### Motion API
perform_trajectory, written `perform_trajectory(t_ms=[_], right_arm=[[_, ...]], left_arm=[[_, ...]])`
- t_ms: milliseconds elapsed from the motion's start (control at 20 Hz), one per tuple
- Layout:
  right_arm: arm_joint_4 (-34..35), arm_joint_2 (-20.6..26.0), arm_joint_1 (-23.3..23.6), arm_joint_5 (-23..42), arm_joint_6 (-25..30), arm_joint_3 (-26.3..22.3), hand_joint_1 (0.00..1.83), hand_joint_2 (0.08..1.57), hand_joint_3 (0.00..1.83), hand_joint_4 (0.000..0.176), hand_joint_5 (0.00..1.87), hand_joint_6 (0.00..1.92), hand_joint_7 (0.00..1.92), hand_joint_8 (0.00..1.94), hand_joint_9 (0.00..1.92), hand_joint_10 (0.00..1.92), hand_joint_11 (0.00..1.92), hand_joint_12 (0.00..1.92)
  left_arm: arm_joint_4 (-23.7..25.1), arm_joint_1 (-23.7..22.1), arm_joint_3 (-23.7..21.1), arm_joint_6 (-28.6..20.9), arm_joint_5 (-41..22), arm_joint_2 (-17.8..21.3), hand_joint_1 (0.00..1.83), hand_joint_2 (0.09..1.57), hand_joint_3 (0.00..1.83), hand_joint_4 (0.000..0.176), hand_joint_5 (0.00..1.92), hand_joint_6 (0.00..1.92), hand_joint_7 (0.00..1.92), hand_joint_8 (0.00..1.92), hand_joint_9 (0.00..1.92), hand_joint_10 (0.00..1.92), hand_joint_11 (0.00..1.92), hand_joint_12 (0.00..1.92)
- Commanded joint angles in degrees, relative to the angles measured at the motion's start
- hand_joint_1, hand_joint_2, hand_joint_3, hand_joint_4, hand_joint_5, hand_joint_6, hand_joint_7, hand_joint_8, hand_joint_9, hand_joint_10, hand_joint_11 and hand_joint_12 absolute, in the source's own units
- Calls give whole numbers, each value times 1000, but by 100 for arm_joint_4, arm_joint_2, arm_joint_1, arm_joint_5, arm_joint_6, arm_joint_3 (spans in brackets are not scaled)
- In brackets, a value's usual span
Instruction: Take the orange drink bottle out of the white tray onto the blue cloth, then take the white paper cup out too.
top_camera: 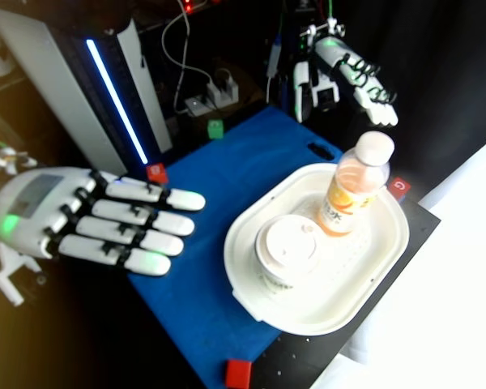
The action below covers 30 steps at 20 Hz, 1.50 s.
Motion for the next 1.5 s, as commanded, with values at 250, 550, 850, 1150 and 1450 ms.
perform_trajectory(t_ms=[250, 550, 850, 1150, 1450], right_arm=[[5, -33, 96, 706, -17, 10, 456, 1347, 21, 0, 0, 0, 0, 0, 0, 0, 0, 0], [12, -56, 95, 705, -17, 11, 419, 1351, 16, 0, 0, 0, 0, 0, 0, 0, 0, 0], [14, -81, 95, 705, -17, 12, 478, 1366, 14, 0, 0, 0, 0, 0, 0, 0, 0, 0], [14, -86, 94, 705, -16, 9, 402, 1381, 12, 0, 0, 0, 0, 0, 0, 0, 0, 0], [14, -106, 94, 706, -16, 12, 426, 1372, 2, 0, 0, 0, 0, 0, 0, 0, 0, 0]], left_arm=[[37, -182, 139, -27, -254, -129, 488, 1287, 3, 84, 0, 0, 0, 0, 0, 0, 0, 0], [-343, -487, 819, -577, 506, -604, 574, 1192, 0, 146, 0, 0, 0, 0, 0, 0, 44, 25], [-485, -1076, 1346, -621, 1099, -953, 601, 1137, 0, 104, 0, 0, 0, 0, 0, 0, 0, 1219], [-584, -1404, 1612, -537, 1397, -1054, 737, 1079, 1, 66, 0, 0, 0, 0, 0, 0, 0, 1307], [-443, -1915, 2054, -508, 2054, -1451, 684, 1041, 2, 156, 0, 0, 0, 0, 0, 0, 0, 465]])
